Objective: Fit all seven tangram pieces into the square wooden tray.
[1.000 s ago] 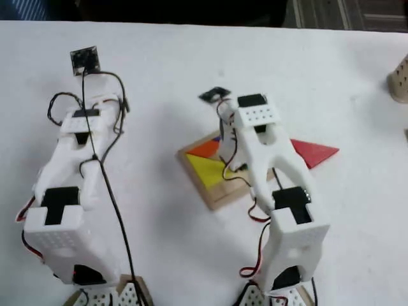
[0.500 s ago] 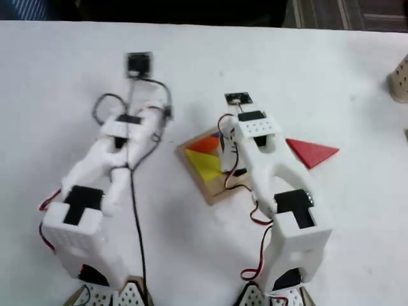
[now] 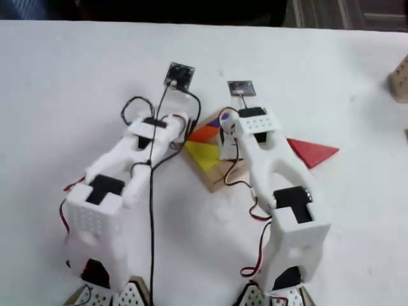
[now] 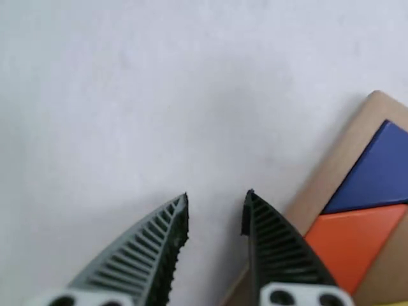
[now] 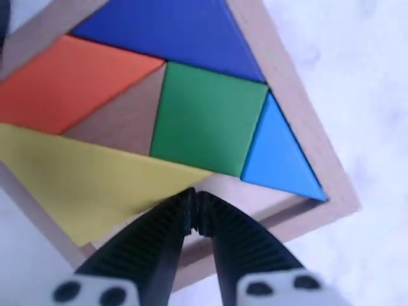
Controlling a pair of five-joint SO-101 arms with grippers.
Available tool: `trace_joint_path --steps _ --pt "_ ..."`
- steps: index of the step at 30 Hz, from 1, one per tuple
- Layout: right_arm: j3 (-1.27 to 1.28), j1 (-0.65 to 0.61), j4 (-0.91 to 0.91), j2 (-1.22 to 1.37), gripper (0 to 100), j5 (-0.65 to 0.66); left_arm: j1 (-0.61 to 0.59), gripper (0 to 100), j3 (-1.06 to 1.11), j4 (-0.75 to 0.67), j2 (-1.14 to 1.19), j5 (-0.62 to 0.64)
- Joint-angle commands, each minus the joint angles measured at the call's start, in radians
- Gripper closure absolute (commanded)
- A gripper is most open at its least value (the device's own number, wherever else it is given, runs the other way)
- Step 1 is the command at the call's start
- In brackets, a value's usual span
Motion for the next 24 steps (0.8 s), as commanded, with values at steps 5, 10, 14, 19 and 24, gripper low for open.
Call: trace_joint_path --steps 5,10,14,19,24 --pt "-0.087 0.058 -0.041 -0.007 96.8 -0.049 0.024 92 -0.038 -0.057 0.015 -0.011" --pt "-0.087 0.054 -0.107 -0.001 96.8 -0.041 0.028 98 -0.026 -0.064 0.01 -0.034" --pt "-0.127 0.053 -0.182 0.051 96.4 -0.041 0.05 98 -0.002 -0.061 -0.013 -0.146" --pt "-0.296 -0.005 -0.16 0.159 96.4 -0.038 0.085 98 0.127 -0.083 -0.122 -0.241" --pt "-0.497 -0.053 -0.054 0.249 96.4 -0.011 0.14 98 0.293 -0.084 -0.271 -0.287"
